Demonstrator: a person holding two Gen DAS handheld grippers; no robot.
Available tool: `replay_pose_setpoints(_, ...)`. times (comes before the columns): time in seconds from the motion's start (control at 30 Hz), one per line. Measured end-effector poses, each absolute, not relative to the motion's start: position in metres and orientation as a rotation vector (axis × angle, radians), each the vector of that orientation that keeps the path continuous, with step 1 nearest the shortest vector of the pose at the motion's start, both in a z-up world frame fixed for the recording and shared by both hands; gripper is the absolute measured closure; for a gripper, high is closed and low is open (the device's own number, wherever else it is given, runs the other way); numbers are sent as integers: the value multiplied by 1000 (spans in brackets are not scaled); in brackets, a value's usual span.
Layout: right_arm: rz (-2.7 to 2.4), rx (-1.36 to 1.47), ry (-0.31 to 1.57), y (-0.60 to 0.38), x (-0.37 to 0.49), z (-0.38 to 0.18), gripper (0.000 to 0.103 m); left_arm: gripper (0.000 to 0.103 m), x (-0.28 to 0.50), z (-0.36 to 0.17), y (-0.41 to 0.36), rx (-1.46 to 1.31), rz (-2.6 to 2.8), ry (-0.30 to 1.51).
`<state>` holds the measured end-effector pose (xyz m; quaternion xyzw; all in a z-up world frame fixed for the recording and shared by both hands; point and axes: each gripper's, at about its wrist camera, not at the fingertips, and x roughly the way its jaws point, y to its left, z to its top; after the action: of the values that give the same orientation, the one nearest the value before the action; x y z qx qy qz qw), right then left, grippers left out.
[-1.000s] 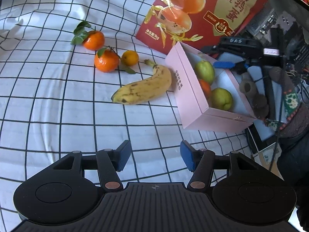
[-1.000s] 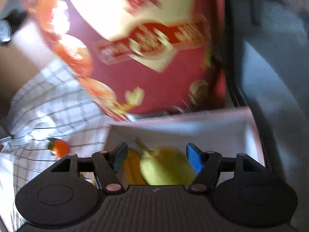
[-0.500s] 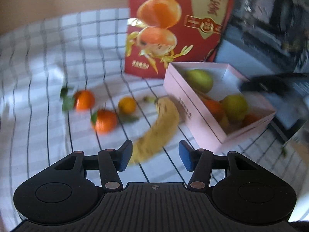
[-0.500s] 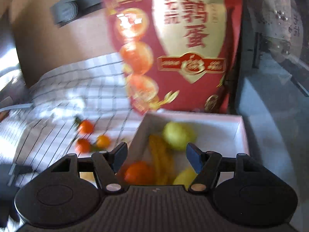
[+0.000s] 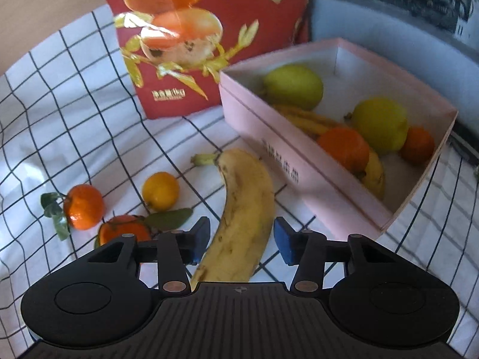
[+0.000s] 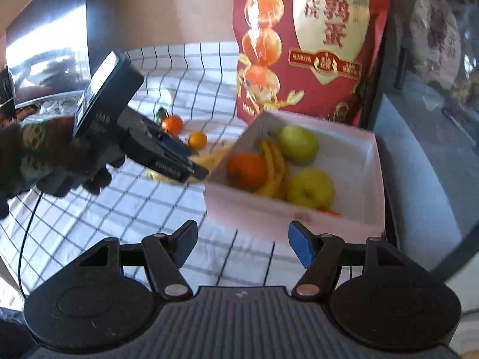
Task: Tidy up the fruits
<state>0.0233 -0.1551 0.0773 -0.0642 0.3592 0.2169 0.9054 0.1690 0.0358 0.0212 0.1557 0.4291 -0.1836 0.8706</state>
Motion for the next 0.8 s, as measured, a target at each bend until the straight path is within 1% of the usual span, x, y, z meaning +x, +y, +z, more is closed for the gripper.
replay_pose_setpoints(0.13,440,-103,786,-161,21,64,35,53,167,21,36,310,-358,895)
replay_pose_setpoints(0.27,443,-78,814,-161,25,55,35,60,160,25,41,260,-338,898)
replay_pose_setpoints(0.33,455,-82,828,-157,28,51,35,61,151,27,44,227,-329,905)
replay_pose_setpoints(0.6,541,-115,845,-135,36,43,35,61,96,30,52,68,-307,968)
replay_pose_setpoints(0.8,583,-127,853,-119,43,41,35,62,62,32,57,-56,-295,972)
